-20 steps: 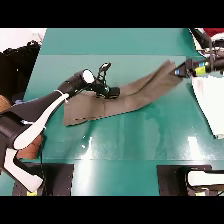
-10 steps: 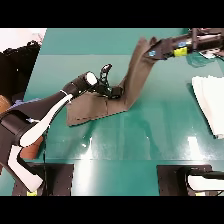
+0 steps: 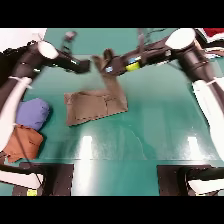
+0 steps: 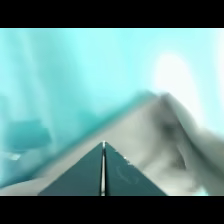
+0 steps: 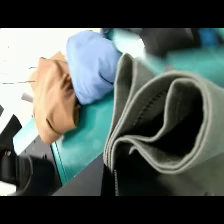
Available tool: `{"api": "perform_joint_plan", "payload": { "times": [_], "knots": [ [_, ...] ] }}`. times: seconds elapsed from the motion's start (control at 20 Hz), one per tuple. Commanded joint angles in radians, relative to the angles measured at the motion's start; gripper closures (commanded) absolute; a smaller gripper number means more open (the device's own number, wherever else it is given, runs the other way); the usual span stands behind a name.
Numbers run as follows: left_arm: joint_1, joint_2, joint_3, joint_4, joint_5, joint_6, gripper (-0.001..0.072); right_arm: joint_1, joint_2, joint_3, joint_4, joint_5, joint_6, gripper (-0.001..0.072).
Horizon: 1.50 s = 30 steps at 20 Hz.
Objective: Fold the shirts.
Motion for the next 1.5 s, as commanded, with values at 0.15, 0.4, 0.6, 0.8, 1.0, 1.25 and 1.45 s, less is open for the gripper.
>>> {"api": "perform_joint_plan", "payload": {
  "times": [0.15,0.4,0.6,0.8,1.0,1.25,1.45],
  "knots": [
    [0.281,0.235,0.022,0.108,-0.076,0.007,0.0681,0.256,-0.166,0.001,0.080,-0.306,-0.077,0.0646],
    [0.302,0.253,0.021,0.085,-0.134,0.007,0.0681,0.250,-0.189,0.001,0.089,-0.189,-0.096,0.0166],
    [0.302,0.253,0.021,0.048,-0.164,0.008,0.0681,0.109,-0.152,-0.019,-0.071,0.052,-0.038,0.0199],
    [0.302,0.253,0.021,0.044,-0.188,0.008,0.0681,-0.089,-0.080,-0.190,-0.170,0.101,0.006,0.0211],
    [0.298,0.253,0.021,0.035,-0.185,0.008,0.0681,-0.281,-0.065,-0.356,-0.128,0.092,0.015,0.0073],
    [0.222,0.249,0.021,0.033,-0.151,0.034,0.0681,-0.345,-0.124,-0.459,-0.018,0.023,0.014,0.0042],
    [0.153,0.247,0.021,0.034,-0.111,0.053,0.0681,-0.267,-0.231,-0.387,0.026,0.018,0.014,0.0043]
  ]
}}
